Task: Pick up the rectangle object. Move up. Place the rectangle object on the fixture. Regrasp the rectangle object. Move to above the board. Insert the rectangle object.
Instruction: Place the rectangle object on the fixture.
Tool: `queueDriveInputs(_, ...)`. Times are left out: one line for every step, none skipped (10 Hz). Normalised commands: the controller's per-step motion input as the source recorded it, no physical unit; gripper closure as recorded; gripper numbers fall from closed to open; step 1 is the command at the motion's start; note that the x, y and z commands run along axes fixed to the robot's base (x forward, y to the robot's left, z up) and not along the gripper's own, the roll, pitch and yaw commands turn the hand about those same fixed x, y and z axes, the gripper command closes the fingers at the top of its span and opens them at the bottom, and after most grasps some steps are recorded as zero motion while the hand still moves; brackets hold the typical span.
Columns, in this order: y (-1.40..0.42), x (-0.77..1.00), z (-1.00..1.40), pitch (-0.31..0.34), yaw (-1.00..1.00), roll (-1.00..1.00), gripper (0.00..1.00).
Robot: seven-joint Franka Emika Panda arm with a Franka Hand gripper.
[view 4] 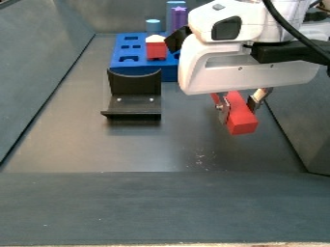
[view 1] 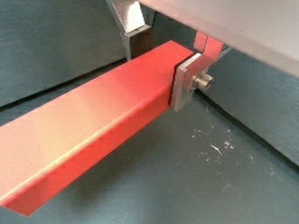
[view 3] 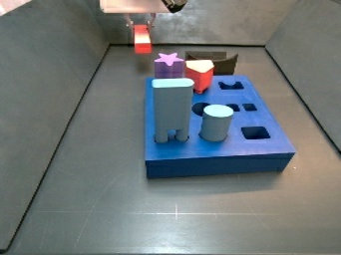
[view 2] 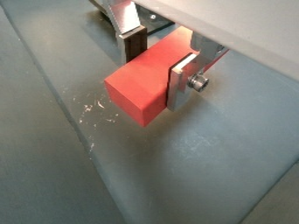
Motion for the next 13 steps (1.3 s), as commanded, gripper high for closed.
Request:
queueDriveInputs(0.0,0.0,1.0,0.008,-0.01,0.03,1.0)
queueDriveInputs(0.0,-0.01,1.0,0.032,-0.01,0.04,1.0)
queueDriveInputs(0.0,-0.01,1.0,0.035,-0.02,0.05,1.0)
queueDriveInputs(0.0,-0.02,1.0,0.052,-0.03,0.07,1.0)
queueDriveInputs(0.0,-0.02,1.0,0.055,-0.02,0.08,1.0)
queueDriveInputs(0.0,-0.03,1.0,0.064,-0.01,0.09,1.0)
queueDriveInputs(0.0,-0.03,1.0,0.067,0.0,0.1,1.0)
queueDriveInputs(0.0,-0.03,0.98,0.074,0.01,0.1,1.0)
queueDriveInputs(0.0,-0.02,0.8,0.082,0.02,0.12,1.0)
queueDriveInputs(-0.01,-0.02,0.67,0.089,0.02,0.12,1.0)
queueDriveInputs(0.0,-0.01,0.54,0.092,0.02,0.11,1.0)
queueDriveInputs(0.0,-0.01,0.35,0.092,0.02,0.09,1.0)
queueDriveInputs(0.0,0.0,0.21,0.089,0.02,0.08,1.0)
